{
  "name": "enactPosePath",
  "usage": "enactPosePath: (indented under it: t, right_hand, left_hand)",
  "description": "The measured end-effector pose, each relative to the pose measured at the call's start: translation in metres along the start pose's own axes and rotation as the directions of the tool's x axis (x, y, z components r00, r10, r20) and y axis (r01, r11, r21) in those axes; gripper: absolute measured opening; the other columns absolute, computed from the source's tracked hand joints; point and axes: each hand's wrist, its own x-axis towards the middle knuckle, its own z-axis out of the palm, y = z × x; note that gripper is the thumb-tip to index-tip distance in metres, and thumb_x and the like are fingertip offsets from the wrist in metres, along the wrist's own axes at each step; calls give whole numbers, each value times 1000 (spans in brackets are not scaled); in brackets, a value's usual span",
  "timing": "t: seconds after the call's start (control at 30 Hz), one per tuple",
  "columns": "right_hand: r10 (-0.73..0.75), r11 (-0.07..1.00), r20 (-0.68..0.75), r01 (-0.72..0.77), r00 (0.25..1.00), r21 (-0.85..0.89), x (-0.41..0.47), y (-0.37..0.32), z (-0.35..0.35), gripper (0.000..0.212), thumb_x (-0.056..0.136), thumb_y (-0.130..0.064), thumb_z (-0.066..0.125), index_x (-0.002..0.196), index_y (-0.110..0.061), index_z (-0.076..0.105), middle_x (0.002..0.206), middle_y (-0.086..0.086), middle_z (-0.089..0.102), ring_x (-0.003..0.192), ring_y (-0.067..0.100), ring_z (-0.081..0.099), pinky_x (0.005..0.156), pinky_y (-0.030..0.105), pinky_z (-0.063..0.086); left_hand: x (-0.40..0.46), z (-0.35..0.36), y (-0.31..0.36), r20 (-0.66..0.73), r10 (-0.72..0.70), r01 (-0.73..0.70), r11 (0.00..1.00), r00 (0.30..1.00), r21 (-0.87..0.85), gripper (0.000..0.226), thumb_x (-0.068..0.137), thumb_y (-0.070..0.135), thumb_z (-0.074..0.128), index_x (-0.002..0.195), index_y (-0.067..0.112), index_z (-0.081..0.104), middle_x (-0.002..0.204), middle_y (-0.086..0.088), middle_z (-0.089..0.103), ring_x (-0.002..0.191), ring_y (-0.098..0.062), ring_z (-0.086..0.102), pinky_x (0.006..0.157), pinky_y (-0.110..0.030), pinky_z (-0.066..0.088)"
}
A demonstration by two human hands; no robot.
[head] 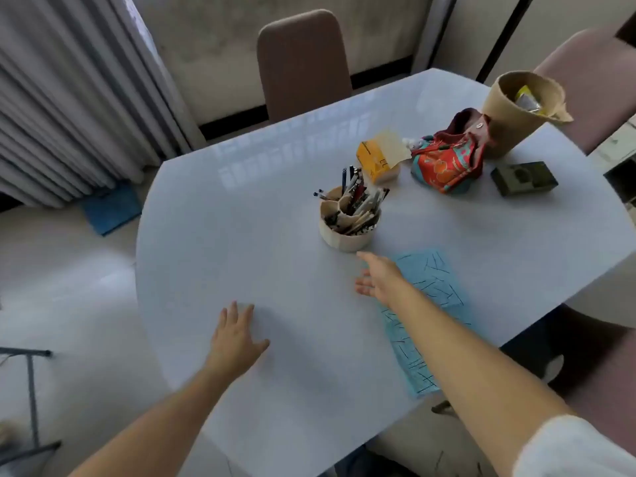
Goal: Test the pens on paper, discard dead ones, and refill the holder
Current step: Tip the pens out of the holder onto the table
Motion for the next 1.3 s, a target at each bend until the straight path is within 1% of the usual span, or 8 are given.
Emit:
enactPosePath:
  t: [0.2, 0.37, 0.6, 0.7, 0.8, 0.93, 1.1, 1.3]
  right_hand:
    - [53, 997, -18, -52, 998, 50, 29, -34, 32, 48, 91, -44, 68, 126, -17, 52, 108, 10, 52, 93, 33, 61, 66, 41, 61]
    - [72, 985, -107, -54, 992, 164, 45, -45, 44, 44, 90, -19, 62, 134, -14, 53, 125, 10, 58, 92, 31, 62, 84, 51, 61]
    - [67, 974, -114, -39, 991, 224, 49, -60, 36, 35, 91, -10, 56, 125, -16, 63, 120, 14, 67, 98, 28, 63, 70, 37, 58]
    - [56, 971, -38, -45, 998, 234, 46, -60, 27, 38, 87, -15, 61, 125, -16, 62, 119, 15, 67, 97, 29, 60, 78, 39, 56]
    - [43, 953, 63, -59, 997, 296, 45, -57, 10, 34, 86, -16, 65, 120, -15, 64, 114, 16, 63, 102, 31, 61, 91, 49, 57]
    - [1, 960, 111, -32, 994, 280, 40, -52, -11, 22, 88, -11, 70, 108, -14, 63, 115, 18, 61, 107, 34, 62, 86, 53, 60]
    - [-164, 978, -20, 165, 986, 124, 28, -51, -16, 52, 77, -11, 86, 121, -5, 59, 122, 18, 67, 113, 31, 66, 76, 47, 63]
    - [-549, 778, -234, 388, 802, -495, 11, -41, 3, 93, 52, -49, 95, 118, -15, 40, 122, 5, 50, 103, 22, 56, 77, 37, 54]
  left_hand:
    - [11, 7, 6, -20, -87, 87, 996, 996, 1, 94, 85, 49, 72, 158, 22, 20, 168, -11, 5, 154, -35, 3, 124, -47, 17]
    - [7, 12, 5, -43, -86, 86, 996, 995, -8, 94, 85, 49, 71, 159, 25, 17, 169, -8, 1, 155, -32, 1, 124, -46, 16]
    - [8, 11, 5, -24, -109, 108, 994, 994, -16, 93, 85, 51, 66, 159, 30, 13, 169, -2, -4, 155, -27, -6, 125, -46, 12]
    - [8, 9, 7, -23, -116, 116, 993, 993, -13, 93, 83, 51, 66, 158, 30, 14, 169, -3, -1, 155, -28, -4, 125, -45, 14]
    - [10, 2, 10, -7, -113, 113, 993, 994, 24, 94, 82, 52, 67, 158, 30, 15, 168, -3, 1, 155, -29, 0, 123, -45, 20]
    - [15, -8, 9, 44, -83, 78, 990, 996, 117, 98, 79, 54, 72, 156, 30, 15, 166, -5, 3, 152, -31, 7, 111, -44, 42]
    - [21, -15, 6, 71, -34, 18, 977, 997, 214, 96, 72, 58, 77, 147, 29, 25, 154, -6, 19, 140, -31, 23, 93, -43, 54]
    - [28, -16, 9, 73, -26, 6, 967, 997, 253, 100, 66, 60, 80, 144, 28, 26, 141, -5, 26, 129, -31, 29, 87, -42, 56]
